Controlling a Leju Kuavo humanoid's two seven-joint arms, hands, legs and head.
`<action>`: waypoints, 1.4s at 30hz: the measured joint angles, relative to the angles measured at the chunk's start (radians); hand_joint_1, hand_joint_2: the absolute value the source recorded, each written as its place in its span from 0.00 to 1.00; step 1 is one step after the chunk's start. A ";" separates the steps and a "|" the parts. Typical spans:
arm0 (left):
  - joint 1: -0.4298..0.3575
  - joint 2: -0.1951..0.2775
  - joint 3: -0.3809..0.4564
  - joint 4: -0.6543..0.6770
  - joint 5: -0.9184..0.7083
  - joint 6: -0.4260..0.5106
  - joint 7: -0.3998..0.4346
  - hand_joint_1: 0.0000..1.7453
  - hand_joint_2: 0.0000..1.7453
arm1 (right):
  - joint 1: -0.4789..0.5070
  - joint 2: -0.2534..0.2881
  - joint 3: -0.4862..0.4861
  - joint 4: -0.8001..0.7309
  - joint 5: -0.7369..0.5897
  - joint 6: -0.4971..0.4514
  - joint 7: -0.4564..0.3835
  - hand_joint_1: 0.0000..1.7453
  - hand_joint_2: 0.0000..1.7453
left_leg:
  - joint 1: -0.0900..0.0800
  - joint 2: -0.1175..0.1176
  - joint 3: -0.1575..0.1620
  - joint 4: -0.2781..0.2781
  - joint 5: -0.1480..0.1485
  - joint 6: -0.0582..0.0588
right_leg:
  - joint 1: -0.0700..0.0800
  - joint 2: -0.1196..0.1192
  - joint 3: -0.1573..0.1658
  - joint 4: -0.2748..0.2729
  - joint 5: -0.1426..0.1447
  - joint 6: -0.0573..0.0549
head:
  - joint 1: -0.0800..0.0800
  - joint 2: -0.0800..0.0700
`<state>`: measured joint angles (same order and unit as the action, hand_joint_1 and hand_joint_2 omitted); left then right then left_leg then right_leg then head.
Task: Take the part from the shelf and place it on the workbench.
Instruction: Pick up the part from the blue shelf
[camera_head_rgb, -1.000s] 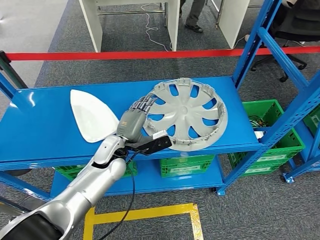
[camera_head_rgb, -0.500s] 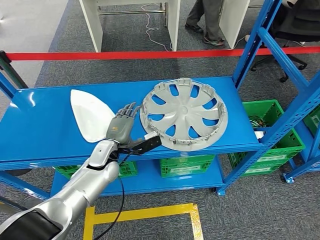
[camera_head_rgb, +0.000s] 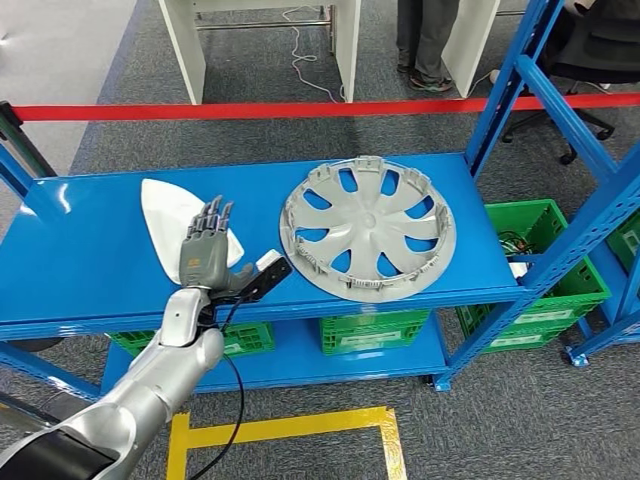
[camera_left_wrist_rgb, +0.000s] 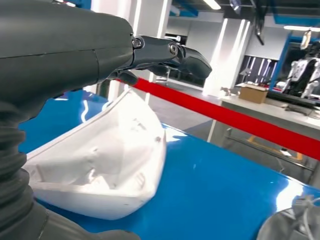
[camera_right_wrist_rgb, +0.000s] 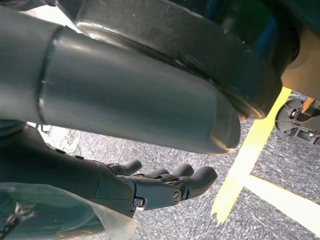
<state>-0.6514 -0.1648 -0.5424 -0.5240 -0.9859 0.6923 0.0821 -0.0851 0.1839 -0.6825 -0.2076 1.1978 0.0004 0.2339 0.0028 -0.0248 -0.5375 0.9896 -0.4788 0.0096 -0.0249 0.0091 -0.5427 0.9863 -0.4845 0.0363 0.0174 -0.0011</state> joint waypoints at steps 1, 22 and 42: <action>0.002 0.000 0.006 0.001 -0.002 0.000 0.000 0.00 1.00 | 0.000 0.000 0.000 0.000 0.000 0.000 0.000 0.00 0.00 | 0.000 0.000 0.000 0.000 0.000 0.000 | 0.000 0.000 0.000 0.000 0.000 0.000 | 0.000 0.000; 0.025 -0.004 0.144 0.025 -0.123 0.002 0.023 0.00 1.00 | -0.001 0.002 0.000 0.000 0.006 -0.001 0.003 0.00 0.00 | 0.000 0.000 0.000 0.000 0.000 0.000 | 0.000 0.000 0.000 0.000 0.000 0.000 | 0.000 0.000; 0.026 -0.006 0.166 0.054 -0.113 -0.017 -0.003 1.00 1.00 | -0.001 0.004 0.000 0.001 0.008 -0.001 0.004 0.00 0.00 | 0.000 0.000 0.000 0.000 0.000 0.000 | 0.000 0.000 0.000 0.000 0.000 0.000 | 0.000 0.000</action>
<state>-0.6253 -0.1711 -0.3765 -0.4698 -1.0992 0.6757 0.0788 -0.0864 0.1877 -0.6827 -0.2068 1.2058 -0.0008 0.2377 0.0028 -0.0249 -0.5375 0.9897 -0.4788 0.0096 -0.0250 0.0090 -0.5428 0.9863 -0.4845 0.0363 0.0174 -0.0011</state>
